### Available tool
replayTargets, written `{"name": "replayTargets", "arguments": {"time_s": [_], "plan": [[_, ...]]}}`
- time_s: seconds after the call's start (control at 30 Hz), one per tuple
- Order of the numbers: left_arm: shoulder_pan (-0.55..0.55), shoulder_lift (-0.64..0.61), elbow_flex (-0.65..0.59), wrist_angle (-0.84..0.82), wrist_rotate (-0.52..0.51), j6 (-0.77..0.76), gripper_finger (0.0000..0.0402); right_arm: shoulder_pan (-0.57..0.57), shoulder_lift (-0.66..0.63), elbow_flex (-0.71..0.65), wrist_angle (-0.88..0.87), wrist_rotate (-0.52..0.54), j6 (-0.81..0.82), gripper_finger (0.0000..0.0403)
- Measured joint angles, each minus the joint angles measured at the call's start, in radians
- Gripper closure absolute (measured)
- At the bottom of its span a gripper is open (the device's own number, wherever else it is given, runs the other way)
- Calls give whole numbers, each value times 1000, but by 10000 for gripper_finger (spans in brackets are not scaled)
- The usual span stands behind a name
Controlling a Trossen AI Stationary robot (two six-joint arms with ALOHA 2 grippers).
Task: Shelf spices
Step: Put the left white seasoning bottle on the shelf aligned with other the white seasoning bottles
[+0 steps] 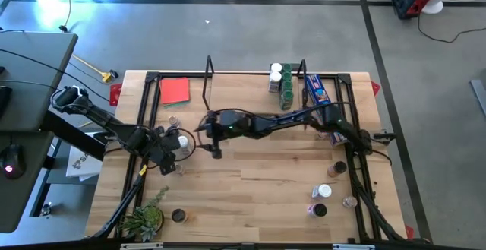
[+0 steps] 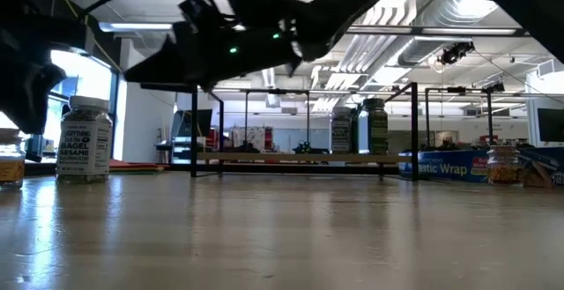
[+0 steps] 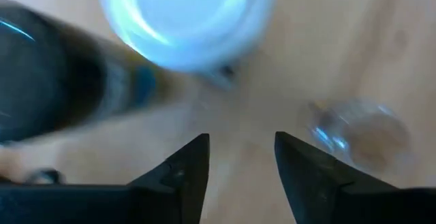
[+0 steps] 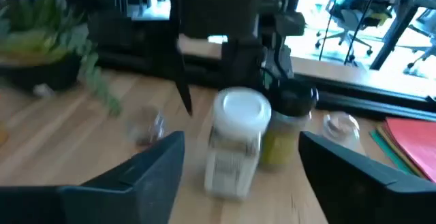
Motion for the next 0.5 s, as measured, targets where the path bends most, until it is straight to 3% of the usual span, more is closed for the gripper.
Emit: {"name": "replayTargets", "arguments": {"time_s": [0.2, 0.5], "plan": [[-16, 0, -9, 16, -157, 48, 252, 0, 167, 210, -39, -4, 30, 108], [-16, 0, -10, 149, -213, 145, 253, 1, 279, 370, -67, -51, 57, 108]]}}
